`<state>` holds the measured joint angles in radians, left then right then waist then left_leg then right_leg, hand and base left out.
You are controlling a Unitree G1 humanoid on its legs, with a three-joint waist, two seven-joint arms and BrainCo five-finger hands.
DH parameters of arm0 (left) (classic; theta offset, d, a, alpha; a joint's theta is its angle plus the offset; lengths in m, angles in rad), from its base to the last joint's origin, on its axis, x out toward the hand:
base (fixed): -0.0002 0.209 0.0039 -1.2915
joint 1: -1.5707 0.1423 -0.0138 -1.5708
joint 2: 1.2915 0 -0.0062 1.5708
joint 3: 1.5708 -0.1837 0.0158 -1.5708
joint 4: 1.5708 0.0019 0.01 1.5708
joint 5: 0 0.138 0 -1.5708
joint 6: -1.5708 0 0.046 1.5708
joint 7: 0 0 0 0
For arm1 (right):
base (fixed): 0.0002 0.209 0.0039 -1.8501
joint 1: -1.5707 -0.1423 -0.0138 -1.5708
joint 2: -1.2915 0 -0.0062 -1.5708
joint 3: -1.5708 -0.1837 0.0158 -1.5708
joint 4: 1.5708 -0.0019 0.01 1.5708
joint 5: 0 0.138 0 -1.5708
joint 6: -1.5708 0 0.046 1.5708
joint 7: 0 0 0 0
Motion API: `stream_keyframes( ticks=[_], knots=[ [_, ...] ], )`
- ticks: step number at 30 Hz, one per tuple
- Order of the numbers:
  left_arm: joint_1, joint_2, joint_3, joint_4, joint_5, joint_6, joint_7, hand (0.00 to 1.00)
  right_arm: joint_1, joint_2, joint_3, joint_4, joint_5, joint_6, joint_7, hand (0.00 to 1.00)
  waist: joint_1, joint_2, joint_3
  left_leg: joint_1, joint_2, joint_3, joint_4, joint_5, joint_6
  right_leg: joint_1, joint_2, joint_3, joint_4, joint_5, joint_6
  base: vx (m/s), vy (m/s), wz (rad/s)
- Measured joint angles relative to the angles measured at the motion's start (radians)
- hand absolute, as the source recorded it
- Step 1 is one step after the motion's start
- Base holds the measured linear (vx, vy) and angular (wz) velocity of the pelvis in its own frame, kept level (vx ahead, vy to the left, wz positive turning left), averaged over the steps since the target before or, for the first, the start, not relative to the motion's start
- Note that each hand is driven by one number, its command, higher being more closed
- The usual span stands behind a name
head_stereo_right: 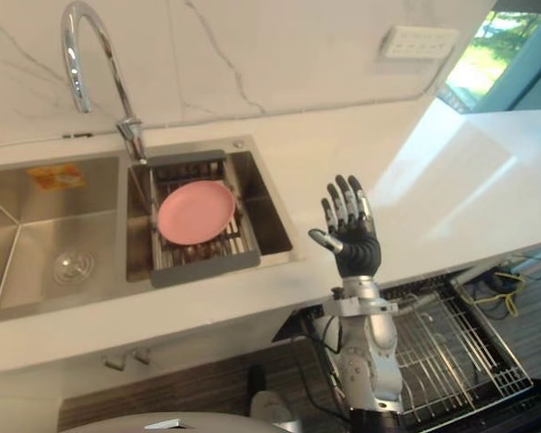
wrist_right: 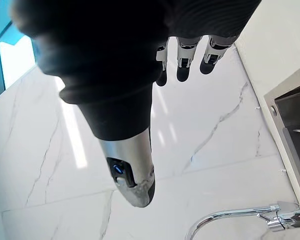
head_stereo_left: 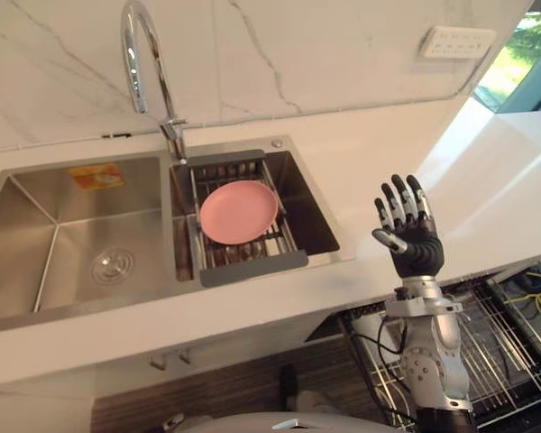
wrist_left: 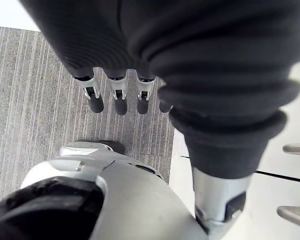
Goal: Walk over to the sink, pick up the cup, carry it to the dishwasher, place the cup inside the dishwasher, then close the dishwasher door
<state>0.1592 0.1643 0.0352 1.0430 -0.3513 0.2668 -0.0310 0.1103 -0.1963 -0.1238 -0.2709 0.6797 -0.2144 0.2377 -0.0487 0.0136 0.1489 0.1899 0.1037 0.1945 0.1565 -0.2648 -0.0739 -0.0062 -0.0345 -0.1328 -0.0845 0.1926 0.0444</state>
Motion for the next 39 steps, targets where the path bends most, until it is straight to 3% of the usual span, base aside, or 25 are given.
stream_keyframes(
  ticks=[4,7,11,13,15,16,19,24,33,39],
  knots=[
    [-0.006,-0.001,0.001,-0.002,-0.017,0.011,-0.002,0.00,-0.016,-0.003,-0.010,0.000,-0.050,0.000,-0.034,0.00,0.015,0.000,-0.001,-0.012,0.027,0.009,0.001,0.012,-0.019,0.016,0.000,-0.065,-0.004,-0.028,-0.004,-0.01,-0.042,0.43],
    [-0.017,-0.002,0.000,-0.004,-0.019,0.030,-0.007,0.00,-0.067,-0.038,-0.042,0.001,-0.241,0.000,-0.116,0.00,0.027,0.002,-0.002,-0.015,0.042,0.027,-0.004,0.034,-0.032,0.016,0.001,-0.110,-0.005,-0.039,-0.021,0.03,-0.044,0.37],
    [-0.021,0.006,-0.001,-0.003,-0.080,0.071,-0.029,0.00,-0.160,-0.146,-0.041,0.001,-0.547,0.011,-0.194,0.00,0.034,0.001,-0.002,-0.002,0.041,0.054,-0.031,0.067,-0.033,0.015,0.002,-0.108,-0.005,-0.028,-0.021,0.01,-0.002,-0.03],
    [-0.020,0.008,-0.001,0.001,-0.079,0.075,-0.035,0.00,-0.204,-0.216,-0.006,0.001,-0.686,0.050,-0.194,0.00,0.032,-0.002,-0.004,0.006,0.036,0.055,-0.040,0.075,-0.029,0.018,0.000,-0.105,-0.005,-0.026,-0.020,0.00,0.032,-0.06],
    [-0.020,0.011,-0.001,0.001,-0.078,0.077,-0.035,0.00,-0.231,-0.260,0.030,0.003,-0.750,0.070,-0.184,0.00,0.033,-0.006,-0.006,0.006,0.033,0.053,-0.041,0.080,-0.026,0.018,-0.004,-0.107,-0.005,-0.028,-0.021,-0.04,0.033,0.04],
    [-0.020,0.013,0.000,0.000,-0.076,0.081,-0.037,0.00,-0.271,-0.308,0.078,0.019,-0.822,0.086,-0.168,0.00,0.033,-0.011,-0.008,0.006,0.033,0.051,-0.045,0.086,-0.028,0.021,-0.017,-0.149,-0.005,-0.044,-0.020,-0.07,0.036,0.08],
    [-0.020,0.021,0.001,-0.001,-0.076,0.088,-0.040,0.00,-0.342,-0.358,0.165,0.097,-0.944,0.088,-0.119,0.00,0.047,-0.024,-0.018,0.010,0.035,0.044,-0.067,0.092,-0.035,0.030,-0.030,-0.221,-0.005,-0.038,-0.021,-0.04,0.021,0.13],
    [-0.019,0.022,0.001,-0.003,-0.076,0.093,-0.040,0.00,-0.373,-0.405,0.249,0.183,-1.042,0.088,-0.062,0.00,0.072,-0.028,-0.017,0.002,0.032,0.017,-0.075,0.093,-0.035,0.043,-0.037,-0.246,-0.005,-0.029,-0.010,-0.03,0.021,0.18],
    [-0.020,0.023,0.001,-0.013,-0.057,0.106,-0.043,0.00,-0.443,-0.407,0.397,0.344,-1.201,0.059,-0.007,0.00,0.077,-0.030,-0.016,-0.013,0.018,-0.007,-0.075,0.097,-0.029,0.039,-0.050,-0.264,-0.005,-0.012,-0.012,0.01,0.044,0.06],
    [-0.019,0.027,0.001,-0.024,-0.056,0.107,-0.047,0.00,-0.482,-0.408,0.439,0.459,-1.338,0.043,-0.049,0.00,0.083,-0.038,-0.009,-0.014,0.009,-0.023,-0.090,0.108,-0.024,0.039,-0.059,-0.275,-0.005,-0.012,-0.011,0.00,0.039,0.06]
  ],
)
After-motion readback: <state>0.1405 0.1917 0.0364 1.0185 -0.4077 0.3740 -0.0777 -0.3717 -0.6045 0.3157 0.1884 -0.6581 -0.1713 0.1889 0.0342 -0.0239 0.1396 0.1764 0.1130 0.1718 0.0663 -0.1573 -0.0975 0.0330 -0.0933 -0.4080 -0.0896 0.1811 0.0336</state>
